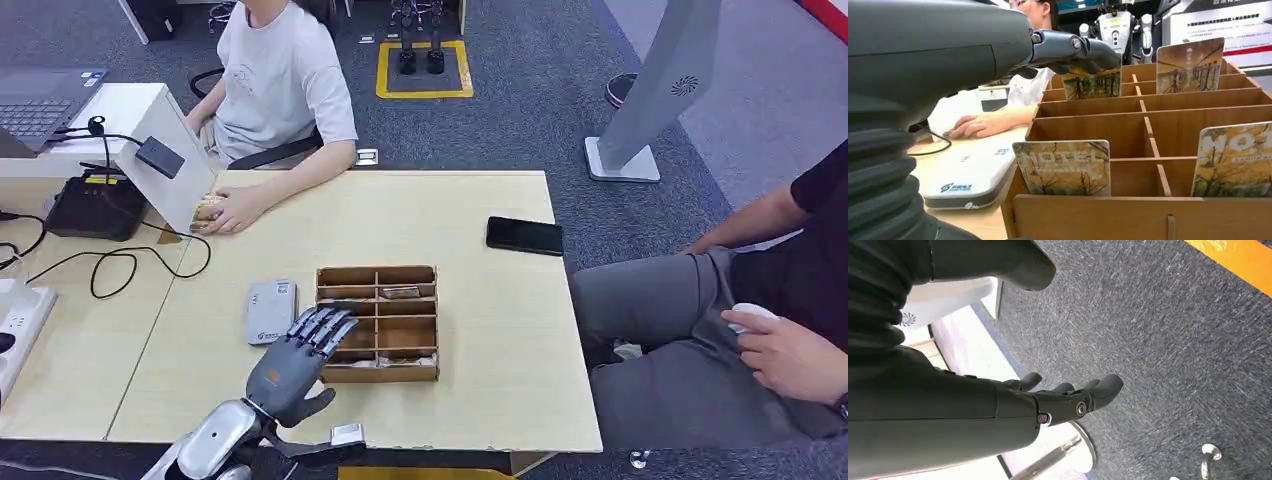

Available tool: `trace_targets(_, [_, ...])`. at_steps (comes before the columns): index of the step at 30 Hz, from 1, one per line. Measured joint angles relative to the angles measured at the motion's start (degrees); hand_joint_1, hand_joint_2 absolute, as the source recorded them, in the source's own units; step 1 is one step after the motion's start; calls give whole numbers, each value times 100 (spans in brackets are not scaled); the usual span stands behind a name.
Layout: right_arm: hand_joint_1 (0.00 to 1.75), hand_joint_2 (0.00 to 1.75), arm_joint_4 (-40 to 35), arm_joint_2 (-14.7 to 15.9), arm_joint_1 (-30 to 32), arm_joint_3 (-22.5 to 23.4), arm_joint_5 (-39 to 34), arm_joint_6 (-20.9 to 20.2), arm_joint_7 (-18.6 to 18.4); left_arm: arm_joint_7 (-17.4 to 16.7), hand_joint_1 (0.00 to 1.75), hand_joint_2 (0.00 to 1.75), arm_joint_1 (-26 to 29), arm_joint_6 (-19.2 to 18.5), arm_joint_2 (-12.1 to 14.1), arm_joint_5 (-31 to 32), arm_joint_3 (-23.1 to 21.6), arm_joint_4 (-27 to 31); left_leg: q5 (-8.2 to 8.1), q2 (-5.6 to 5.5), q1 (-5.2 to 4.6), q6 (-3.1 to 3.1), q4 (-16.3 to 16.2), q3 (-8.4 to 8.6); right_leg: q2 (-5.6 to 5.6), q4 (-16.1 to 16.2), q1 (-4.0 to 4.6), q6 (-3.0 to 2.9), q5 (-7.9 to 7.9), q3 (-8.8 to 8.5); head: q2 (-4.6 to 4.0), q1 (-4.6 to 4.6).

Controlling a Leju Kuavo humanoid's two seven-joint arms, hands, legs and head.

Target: Pass the card to the sensor for recognition and then transmit it.

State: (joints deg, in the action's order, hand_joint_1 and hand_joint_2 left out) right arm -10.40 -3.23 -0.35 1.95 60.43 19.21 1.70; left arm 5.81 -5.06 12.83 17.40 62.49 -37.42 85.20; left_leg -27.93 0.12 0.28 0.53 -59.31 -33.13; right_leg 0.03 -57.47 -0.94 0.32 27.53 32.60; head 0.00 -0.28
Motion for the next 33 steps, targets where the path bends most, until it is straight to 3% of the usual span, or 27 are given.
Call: trace_targets(33, [0, 175, 0, 2, -28, 0, 85, 2, -52, -98, 0, 175, 5, -53, -160, -125, 87, -35, 0, 0, 0, 0, 0, 0, 0, 0, 0, 0, 0, 0, 0, 0])
